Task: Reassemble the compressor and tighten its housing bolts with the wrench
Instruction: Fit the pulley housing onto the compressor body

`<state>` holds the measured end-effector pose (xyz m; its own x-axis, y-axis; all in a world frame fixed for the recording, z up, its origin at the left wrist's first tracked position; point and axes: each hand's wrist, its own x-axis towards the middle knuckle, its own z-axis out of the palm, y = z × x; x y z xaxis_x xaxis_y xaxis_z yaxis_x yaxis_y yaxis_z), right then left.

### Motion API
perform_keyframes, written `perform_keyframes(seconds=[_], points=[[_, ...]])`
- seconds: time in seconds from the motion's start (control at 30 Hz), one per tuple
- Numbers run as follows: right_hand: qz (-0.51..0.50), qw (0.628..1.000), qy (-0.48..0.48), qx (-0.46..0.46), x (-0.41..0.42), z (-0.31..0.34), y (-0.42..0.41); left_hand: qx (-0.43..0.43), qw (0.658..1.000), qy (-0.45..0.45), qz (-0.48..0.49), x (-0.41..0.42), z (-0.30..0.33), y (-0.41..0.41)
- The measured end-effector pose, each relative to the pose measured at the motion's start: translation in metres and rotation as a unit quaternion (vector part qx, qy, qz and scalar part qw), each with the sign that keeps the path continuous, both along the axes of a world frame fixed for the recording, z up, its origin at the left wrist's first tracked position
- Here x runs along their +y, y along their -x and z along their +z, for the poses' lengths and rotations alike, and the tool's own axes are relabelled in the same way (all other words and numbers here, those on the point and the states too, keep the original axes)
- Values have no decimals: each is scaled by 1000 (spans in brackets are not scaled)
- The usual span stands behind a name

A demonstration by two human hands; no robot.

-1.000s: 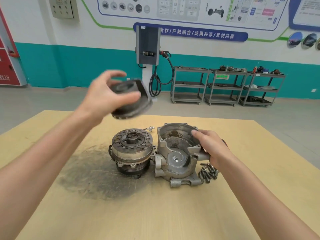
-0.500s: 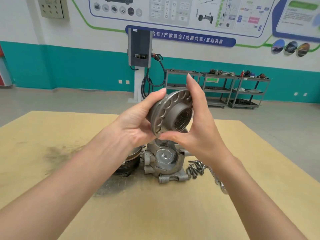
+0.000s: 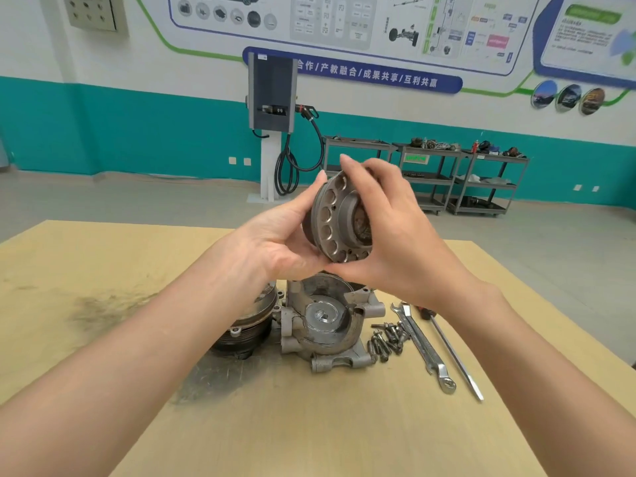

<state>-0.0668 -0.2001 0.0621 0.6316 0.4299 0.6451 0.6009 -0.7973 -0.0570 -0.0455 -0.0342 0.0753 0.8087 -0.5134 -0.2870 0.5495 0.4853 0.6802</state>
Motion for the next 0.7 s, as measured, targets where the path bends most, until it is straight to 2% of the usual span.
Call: perform_keyframes(seconds=[0.07,0.13,0.2,0.23,0.3,0.37,0.43,0.47,0.5,0.6,0.63,0.7], points=[[-14,997,-71,26,1,4,-5,-28,1000,-7,-11,8,0,-3],[-45,984,-148,84,0,10,-11,-76,995,-62,0,17,-1,-4],[-72,968,-186,149,-5,15,-19,-160,972,-156,69,27,-10,-6],[-84,962,-187,180,-7,17,-22,-222,948,-205,102,31,-16,-5],[-104,945,-185,247,-6,20,-27,-363,869,-307,138,37,-28,-3],[-103,921,-204,316,-2,21,-29,-499,754,-414,107,38,-40,-2],[-102,910,-205,346,3,21,-28,-566,649,-500,85,31,-50,-5],[-103,910,-195,352,5,22,-27,-573,629,-517,90,25,-53,-6],[-100,910,-190,356,7,22,-27,-569,628,-522,98,18,-55,-7],[-87,908,-194,360,13,21,-27,-525,678,-498,127,0,-59,-10],[-87,909,-193,358,14,20,-27,-520,684,-491,145,-4,-61,-11],[-93,915,-181,349,16,22,-27,-531,652,-507,192,-10,-64,-13]])
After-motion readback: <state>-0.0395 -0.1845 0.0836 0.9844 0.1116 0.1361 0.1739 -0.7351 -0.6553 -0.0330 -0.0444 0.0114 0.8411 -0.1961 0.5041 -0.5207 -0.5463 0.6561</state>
